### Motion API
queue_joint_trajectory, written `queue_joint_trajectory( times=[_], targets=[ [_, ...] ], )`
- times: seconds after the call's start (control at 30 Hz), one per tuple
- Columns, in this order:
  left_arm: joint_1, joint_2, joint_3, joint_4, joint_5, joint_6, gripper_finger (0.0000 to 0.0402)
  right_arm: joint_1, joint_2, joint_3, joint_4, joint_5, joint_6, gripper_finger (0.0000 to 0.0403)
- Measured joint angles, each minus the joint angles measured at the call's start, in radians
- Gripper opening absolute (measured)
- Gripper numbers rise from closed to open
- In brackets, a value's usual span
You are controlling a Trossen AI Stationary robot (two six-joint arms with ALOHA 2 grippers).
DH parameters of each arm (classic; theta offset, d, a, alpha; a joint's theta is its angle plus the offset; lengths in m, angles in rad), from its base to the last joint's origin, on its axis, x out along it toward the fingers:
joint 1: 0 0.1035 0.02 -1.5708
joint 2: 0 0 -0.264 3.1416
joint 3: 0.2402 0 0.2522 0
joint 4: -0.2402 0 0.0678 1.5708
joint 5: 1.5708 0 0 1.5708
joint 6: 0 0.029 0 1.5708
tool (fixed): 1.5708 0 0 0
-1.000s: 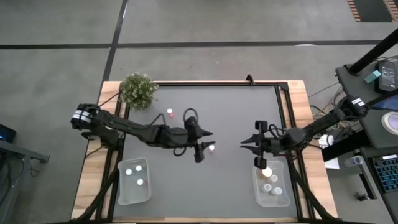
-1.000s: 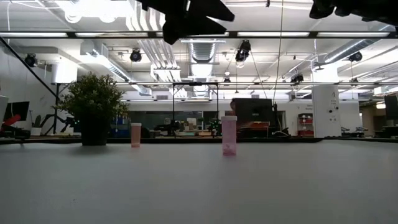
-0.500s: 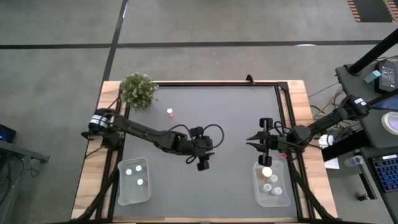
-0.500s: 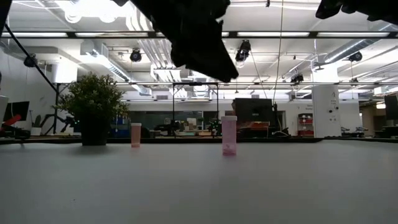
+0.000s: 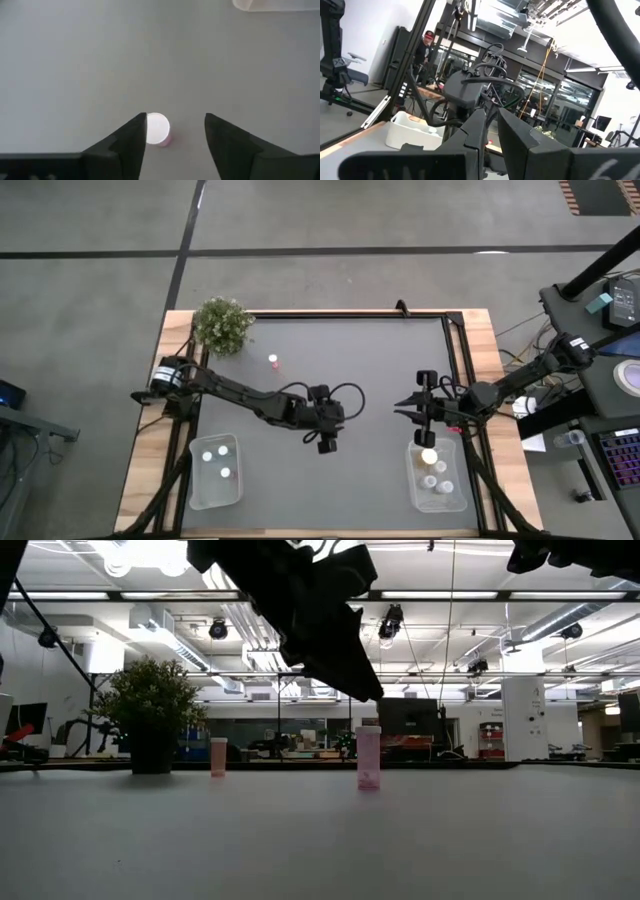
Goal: Pick and place medicine bottles into bin by pill shape (circle, oval)
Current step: Put the pink tablet bottle into the gray bin
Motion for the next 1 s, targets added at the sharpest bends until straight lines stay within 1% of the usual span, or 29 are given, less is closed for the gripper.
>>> queue_joint_trajectory(
  times=[0.23,0.3,0.4,0.57,0.7,0.8,1.0],
  targets=[
    [0.008,0.011,-0.001,0.002,-0.008,0.018,0.0266,0.000,0.000,0.000,-0.002,0.000,0.000,0.0043],
    [0.011,0.028,-0.001,0.007,-0.009,0.038,0.0282,0.000,0.000,0.000,-0.002,0.000,-0.003,0.0043],
    [0.013,0.060,-0.002,0.017,-0.010,0.044,0.0288,0.000,0.000,0.000,-0.004,0.000,-0.005,0.0043],
    [0.017,0.101,-0.003,0.033,-0.012,0.044,0.0289,0.000,-0.001,0.000,-0.026,0.001,-0.006,0.0043],
    [0.018,0.104,-0.003,0.036,-0.017,0.044,0.0284,0.000,-0.001,0.000,-0.025,0.003,-0.011,0.0043],
    [0.018,0.097,-0.003,0.035,-0.035,0.045,0.0264,0.000,-0.001,0.000,-0.025,0.008,-0.014,0.0043],
    [0.017,0.093,-0.003,0.035,-0.039,0.037,0.0208,0.000,0.000,0.000,-0.028,0.028,-0.016,0.0043]
  ],
)
